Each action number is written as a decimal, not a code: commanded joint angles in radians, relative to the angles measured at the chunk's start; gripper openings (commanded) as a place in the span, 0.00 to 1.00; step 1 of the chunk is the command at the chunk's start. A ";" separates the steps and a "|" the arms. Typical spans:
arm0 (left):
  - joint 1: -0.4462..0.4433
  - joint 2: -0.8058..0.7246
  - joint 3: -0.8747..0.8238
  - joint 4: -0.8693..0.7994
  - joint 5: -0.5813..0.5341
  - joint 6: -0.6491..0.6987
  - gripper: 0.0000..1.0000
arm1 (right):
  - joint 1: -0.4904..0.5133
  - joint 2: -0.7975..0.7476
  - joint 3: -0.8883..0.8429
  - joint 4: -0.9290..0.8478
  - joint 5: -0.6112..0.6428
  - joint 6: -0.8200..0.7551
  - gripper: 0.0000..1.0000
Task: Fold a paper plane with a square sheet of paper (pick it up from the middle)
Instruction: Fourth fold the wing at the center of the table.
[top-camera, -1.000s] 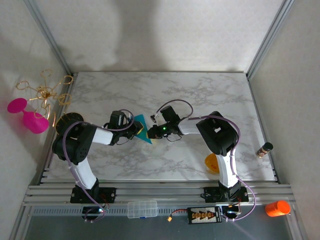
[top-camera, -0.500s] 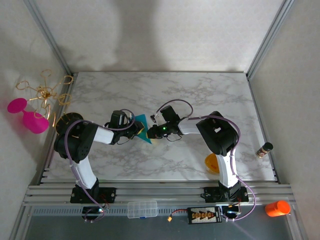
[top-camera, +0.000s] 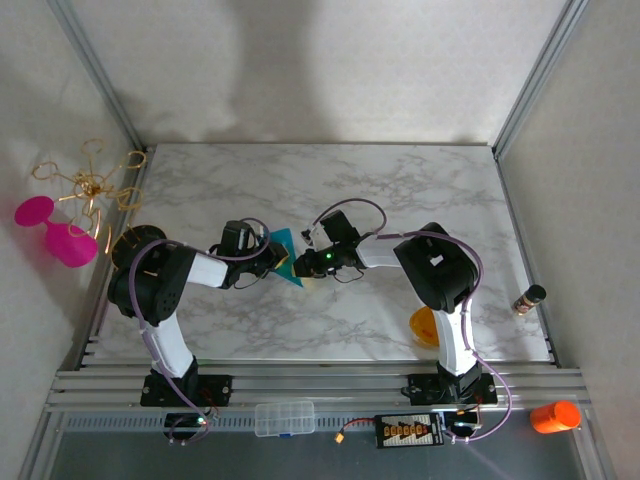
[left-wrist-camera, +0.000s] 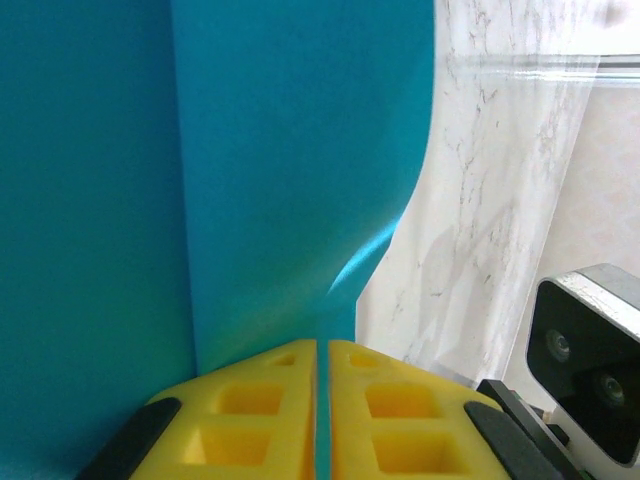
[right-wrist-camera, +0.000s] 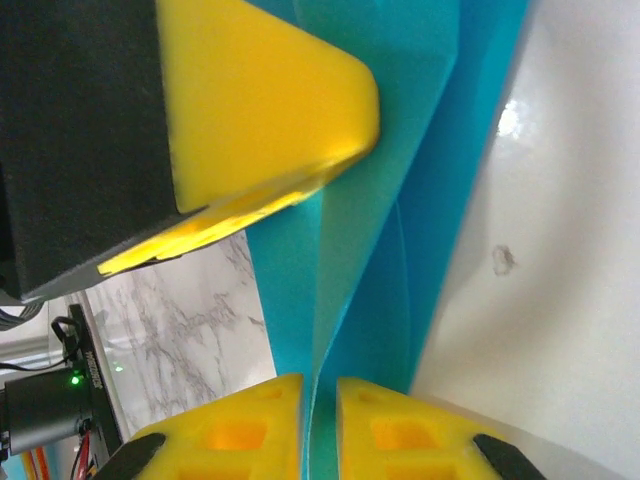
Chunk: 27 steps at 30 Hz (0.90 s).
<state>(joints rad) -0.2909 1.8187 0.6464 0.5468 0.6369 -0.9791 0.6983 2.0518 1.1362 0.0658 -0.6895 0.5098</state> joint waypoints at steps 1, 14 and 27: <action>0.006 0.031 0.002 -0.056 -0.036 0.026 0.12 | 0.001 -0.029 0.000 -0.123 0.030 0.009 0.18; 0.007 0.039 0.002 -0.057 -0.031 0.020 0.12 | 0.001 -0.030 -0.009 -0.131 0.057 0.013 0.16; 0.007 0.030 0.006 -0.061 -0.016 0.018 0.12 | -0.023 -0.139 -0.012 -0.101 0.114 0.014 0.24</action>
<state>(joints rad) -0.2909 1.8206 0.6472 0.5472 0.6376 -0.9791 0.6678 1.9209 1.1191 -0.0273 -0.5709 0.5209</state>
